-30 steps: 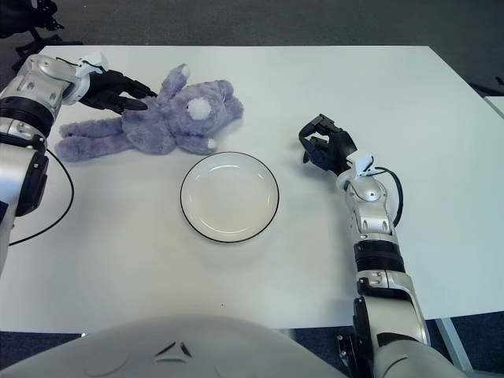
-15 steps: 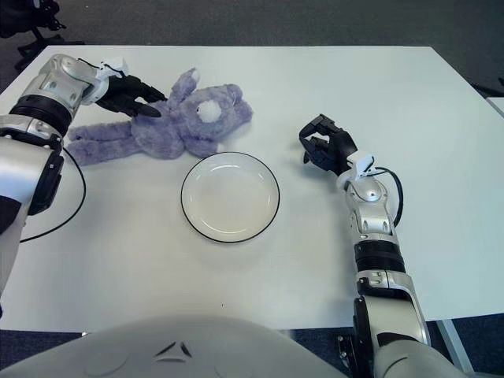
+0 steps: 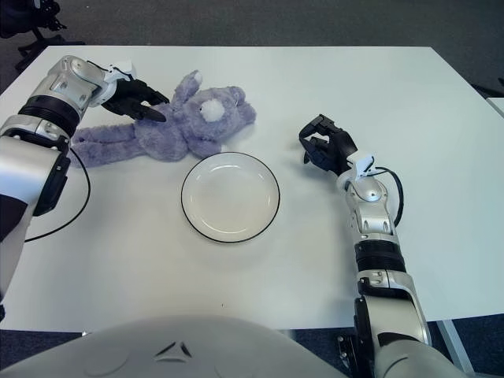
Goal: Put the doll into the plate.
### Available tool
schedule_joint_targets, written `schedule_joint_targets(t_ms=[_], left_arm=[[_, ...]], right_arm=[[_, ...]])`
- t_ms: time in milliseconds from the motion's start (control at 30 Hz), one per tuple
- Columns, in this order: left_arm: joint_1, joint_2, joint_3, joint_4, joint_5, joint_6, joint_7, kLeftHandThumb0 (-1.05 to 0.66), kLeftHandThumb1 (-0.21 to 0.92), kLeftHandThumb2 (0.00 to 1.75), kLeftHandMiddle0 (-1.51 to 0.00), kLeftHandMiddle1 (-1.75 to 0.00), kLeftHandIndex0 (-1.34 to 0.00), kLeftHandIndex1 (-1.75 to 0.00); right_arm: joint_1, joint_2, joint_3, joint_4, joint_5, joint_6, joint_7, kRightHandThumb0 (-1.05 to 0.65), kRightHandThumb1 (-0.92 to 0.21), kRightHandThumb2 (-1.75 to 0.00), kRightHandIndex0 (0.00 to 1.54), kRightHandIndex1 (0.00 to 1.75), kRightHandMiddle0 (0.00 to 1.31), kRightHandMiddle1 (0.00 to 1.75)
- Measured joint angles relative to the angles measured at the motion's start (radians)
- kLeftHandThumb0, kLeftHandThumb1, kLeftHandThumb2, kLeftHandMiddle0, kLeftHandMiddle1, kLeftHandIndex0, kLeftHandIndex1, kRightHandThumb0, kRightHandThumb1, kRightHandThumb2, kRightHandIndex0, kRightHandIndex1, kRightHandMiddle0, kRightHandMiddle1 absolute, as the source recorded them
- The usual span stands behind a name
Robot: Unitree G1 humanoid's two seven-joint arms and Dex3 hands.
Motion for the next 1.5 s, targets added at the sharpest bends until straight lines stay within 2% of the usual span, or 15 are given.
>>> schedule_joint_targets(t_ms=[400, 433, 633, 867, 967, 1033, 1067, 1167, 1400, 1433, 1467, 1500], left_arm=[[0.015, -0.011, -0.045, -0.069, 0.035, 0.022, 0.006, -0.76, 0.92, 0.06, -0.30, 0.00, -0.30, 0.00], [0.017, -0.010, -0.047, -0.073, 0.035, 0.019, 0.006, -0.76, 0.92, 0.05, -0.24, 0.00, -0.27, 0.00], [0.063, 0.018, -0.074, -0.129, 0.046, -0.094, 0.011, -0.73, 0.91, 0.03, -0.11, 0.00, -0.24, 0.00], [0.075, 0.025, -0.077, -0.143, 0.045, -0.116, 0.004, -0.72, 0.92, 0.01, -0.10, 0.00, -0.24, 0.00], [0.080, 0.028, -0.081, -0.147, 0.045, -0.122, 0.004, -0.64, 0.90, 0.00, -0.15, -0.01, -0.46, -0.10], [0.084, 0.030, -0.083, -0.150, 0.045, -0.127, 0.005, -0.61, 0.89, 0.00, -0.19, -0.01, -0.54, -0.13], [0.085, 0.030, -0.084, -0.152, 0.045, -0.128, 0.006, -0.59, 0.89, 0.00, -0.27, -0.03, -0.59, -0.15], [0.096, 0.036, -0.089, -0.166, 0.046, -0.137, 0.019, -0.56, 0.88, 0.00, -0.40, -0.02, -0.65, -0.19], [0.114, 0.046, -0.094, -0.191, 0.046, -0.145, 0.038, -0.55, 0.88, 0.00, -0.46, -0.01, -0.67, -0.22], [0.117, 0.047, -0.095, -0.193, 0.046, -0.147, 0.043, -0.49, 0.88, 0.03, -0.56, -0.62, -0.70, -0.56], [0.125, 0.050, -0.096, -0.194, 0.048, -0.171, 0.075, -0.46, 0.88, 0.06, -0.62, -1.02, -0.71, -0.79], [0.133, 0.054, -0.096, -0.195, 0.051, -0.197, 0.111, -0.44, 0.88, 0.06, -0.64, -1.17, -0.71, -0.87]], right_arm=[[0.002, -0.003, -0.002, 0.000, 0.000, -0.001, 0.006, -0.35, -0.92, -0.38, 0.79, 1.58, 0.35, 1.59], [0.002, -0.003, -0.002, 0.000, 0.000, -0.001, 0.006, -0.35, -0.92, -0.38, 0.79, 1.58, 0.35, 1.59], [0.002, -0.004, -0.003, -0.001, 0.000, 0.001, 0.010, -0.35, -0.92, -0.38, 0.79, 1.58, 0.35, 1.59], [0.002, -0.005, -0.004, -0.001, 0.000, 0.003, 0.013, -0.35, -0.92, -0.38, 0.79, 1.58, 0.35, 1.59], [0.002, -0.005, -0.004, -0.001, 0.001, 0.005, 0.013, -0.35, -0.92, -0.38, 0.79, 1.59, 0.35, 1.59], [0.003, -0.005, -0.004, -0.002, 0.001, 0.007, 0.014, -0.35, -0.92, -0.38, 0.79, 1.59, 0.35, 1.59], [0.003, -0.005, -0.004, -0.003, 0.001, 0.008, 0.014, -0.35, -0.92, -0.38, 0.79, 1.59, 0.35, 1.59], [0.004, -0.005, -0.004, -0.005, 0.001, 0.009, 0.016, -0.35, -0.92, -0.38, 0.80, 1.59, 0.35, 1.59], [0.007, -0.005, -0.004, -0.008, 0.002, 0.011, 0.017, -0.35, -0.92, -0.38, 0.79, 1.60, 0.35, 1.59], [0.008, -0.005, -0.005, -0.009, 0.002, 0.011, 0.017, -0.35, -0.92, -0.38, 0.79, 1.60, 0.35, 1.59], [0.008, -0.005, -0.005, -0.010, 0.002, 0.013, 0.018, -0.35, -0.92, -0.38, 0.79, 1.60, 0.35, 1.59], [0.008, -0.005, -0.005, -0.011, 0.003, 0.015, 0.019, -0.35, -0.92, -0.38, 0.79, 1.60, 0.35, 1.59]])
